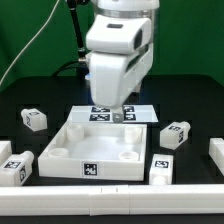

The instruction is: Assemble one leg

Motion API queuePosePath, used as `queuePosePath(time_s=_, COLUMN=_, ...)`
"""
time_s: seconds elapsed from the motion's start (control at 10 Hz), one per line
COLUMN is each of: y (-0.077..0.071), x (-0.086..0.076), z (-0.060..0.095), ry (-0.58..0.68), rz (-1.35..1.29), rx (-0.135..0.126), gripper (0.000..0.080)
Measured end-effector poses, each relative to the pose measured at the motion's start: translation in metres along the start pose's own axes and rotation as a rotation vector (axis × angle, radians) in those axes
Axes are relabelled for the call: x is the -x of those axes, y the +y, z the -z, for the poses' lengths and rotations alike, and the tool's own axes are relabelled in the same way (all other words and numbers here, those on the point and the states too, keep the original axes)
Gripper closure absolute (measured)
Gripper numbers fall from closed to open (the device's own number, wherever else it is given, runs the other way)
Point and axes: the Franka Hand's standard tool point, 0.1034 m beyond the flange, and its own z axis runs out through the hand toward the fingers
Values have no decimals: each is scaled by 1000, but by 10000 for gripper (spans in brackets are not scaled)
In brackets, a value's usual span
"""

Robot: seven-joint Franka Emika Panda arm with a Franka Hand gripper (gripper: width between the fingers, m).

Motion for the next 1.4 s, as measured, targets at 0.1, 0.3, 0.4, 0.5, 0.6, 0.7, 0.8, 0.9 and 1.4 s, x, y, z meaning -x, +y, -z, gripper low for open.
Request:
queuePosePath(time_s=0.1, y=2, x=1, z=1, ry=2, rz=-7, rx=3, gripper=150)
queuePosePath(time_s=0.3, y=1, x=1, z=0, ry=1, rz=-7, rx=1, gripper=150)
queuePosePath(time_s=0.4, y=1, x=3, z=-1, ry=1, rz=-8, rx=-1, gripper=150)
queuePosePath(time_s=0.5, y=-2, x=12, z=-6, ry=19, rz=79, rx=10, gripper=150)
queuePosePath(time_s=0.6, y=-13, x=30, z=-15, ry=41, rz=141, rx=10, gripper=150)
queuePosePath(time_s=0.7, y=-23, x=45, z=-23, ry=57, rz=187, rx=2, gripper=150)
queuePosePath(time_s=0.8, y=-30, x=56, z=-31, ry=63, rz=196, rx=2, gripper=150)
queuePosePath(time_s=0.9, y=-39, x=67, z=-40, ry=64, rz=193, rx=-7, gripper=150)
queuePosePath(time_s=1.4, y=-50, x=68, z=-67, ry=64, rz=186, rx=-56, gripper=150)
